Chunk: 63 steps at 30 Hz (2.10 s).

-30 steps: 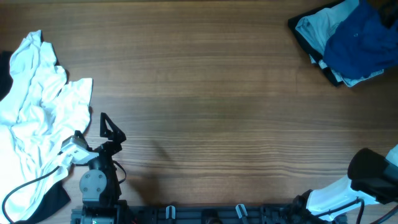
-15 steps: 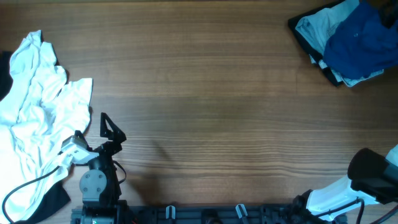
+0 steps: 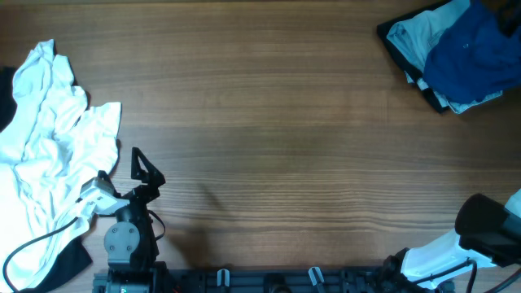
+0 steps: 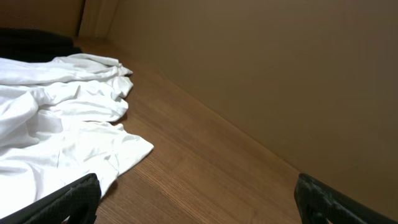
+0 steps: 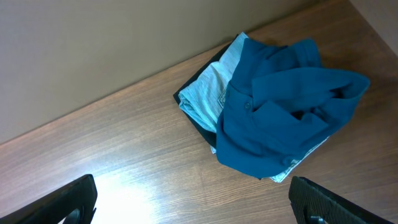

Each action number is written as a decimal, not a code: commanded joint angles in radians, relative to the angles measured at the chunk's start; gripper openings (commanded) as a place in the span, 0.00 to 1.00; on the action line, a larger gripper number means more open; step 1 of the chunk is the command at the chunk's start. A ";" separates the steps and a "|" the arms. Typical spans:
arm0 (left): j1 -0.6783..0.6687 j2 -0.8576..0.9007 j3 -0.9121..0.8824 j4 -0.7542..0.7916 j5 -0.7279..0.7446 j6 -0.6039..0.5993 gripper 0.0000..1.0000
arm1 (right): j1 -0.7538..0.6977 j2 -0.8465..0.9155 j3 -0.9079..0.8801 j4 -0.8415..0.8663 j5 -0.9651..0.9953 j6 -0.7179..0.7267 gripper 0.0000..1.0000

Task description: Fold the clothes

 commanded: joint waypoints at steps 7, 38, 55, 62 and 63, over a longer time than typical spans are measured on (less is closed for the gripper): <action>0.008 -0.007 -0.008 0.001 0.002 0.019 1.00 | 0.046 -0.179 -0.103 0.229 0.034 -0.012 1.00; 0.008 -0.007 -0.008 0.001 0.002 0.019 1.00 | 0.262 -1.748 -2.304 1.363 0.047 0.303 1.00; 0.008 -0.007 -0.008 0.000 0.002 0.019 1.00 | 0.262 -1.746 -2.319 1.348 0.048 0.240 1.00; 0.008 -0.007 -0.008 0.000 0.002 0.019 1.00 | 0.262 -1.746 -2.319 1.348 0.048 0.240 1.00; 0.008 -0.007 -0.008 0.001 0.002 0.019 1.00 | 0.262 -1.746 -2.319 1.348 0.048 0.240 1.00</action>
